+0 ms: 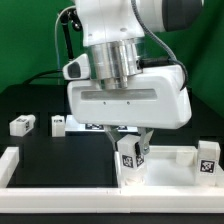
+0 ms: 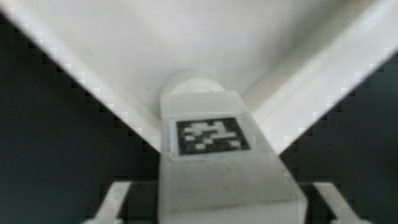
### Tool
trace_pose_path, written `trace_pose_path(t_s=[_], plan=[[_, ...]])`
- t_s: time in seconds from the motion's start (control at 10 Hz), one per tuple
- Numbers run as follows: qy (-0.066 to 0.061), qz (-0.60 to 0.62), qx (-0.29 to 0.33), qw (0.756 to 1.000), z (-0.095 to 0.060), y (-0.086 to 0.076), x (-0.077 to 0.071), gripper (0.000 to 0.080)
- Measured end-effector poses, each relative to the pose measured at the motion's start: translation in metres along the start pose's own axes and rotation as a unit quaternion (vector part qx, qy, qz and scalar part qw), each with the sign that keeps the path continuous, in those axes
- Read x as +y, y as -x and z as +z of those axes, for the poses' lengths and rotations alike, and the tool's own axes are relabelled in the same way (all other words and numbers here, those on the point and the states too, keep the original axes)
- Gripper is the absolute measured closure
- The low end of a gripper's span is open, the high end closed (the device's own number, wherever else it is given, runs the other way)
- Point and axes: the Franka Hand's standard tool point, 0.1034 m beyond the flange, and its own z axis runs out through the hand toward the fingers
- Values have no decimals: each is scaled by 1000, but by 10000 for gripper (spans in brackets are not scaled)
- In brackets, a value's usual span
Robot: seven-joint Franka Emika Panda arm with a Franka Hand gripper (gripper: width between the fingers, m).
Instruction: Assemble square table
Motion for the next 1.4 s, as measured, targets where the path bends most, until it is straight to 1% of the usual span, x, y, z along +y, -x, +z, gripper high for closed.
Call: trace_pose_path(t_s=[0.9, 1.0, 1.1, 1.2, 1.3, 1.4], plan=[[0, 0, 0, 1000, 0, 0, 0, 501], [1, 54, 1, 999, 0, 0, 1, 501], [7, 108, 6, 994, 0, 1, 0, 501], [9, 144, 10, 989, 0, 2, 0, 500], [10, 228, 12, 973, 1, 5, -1, 500], [-1, 318, 12, 948, 2, 8, -3, 499]])
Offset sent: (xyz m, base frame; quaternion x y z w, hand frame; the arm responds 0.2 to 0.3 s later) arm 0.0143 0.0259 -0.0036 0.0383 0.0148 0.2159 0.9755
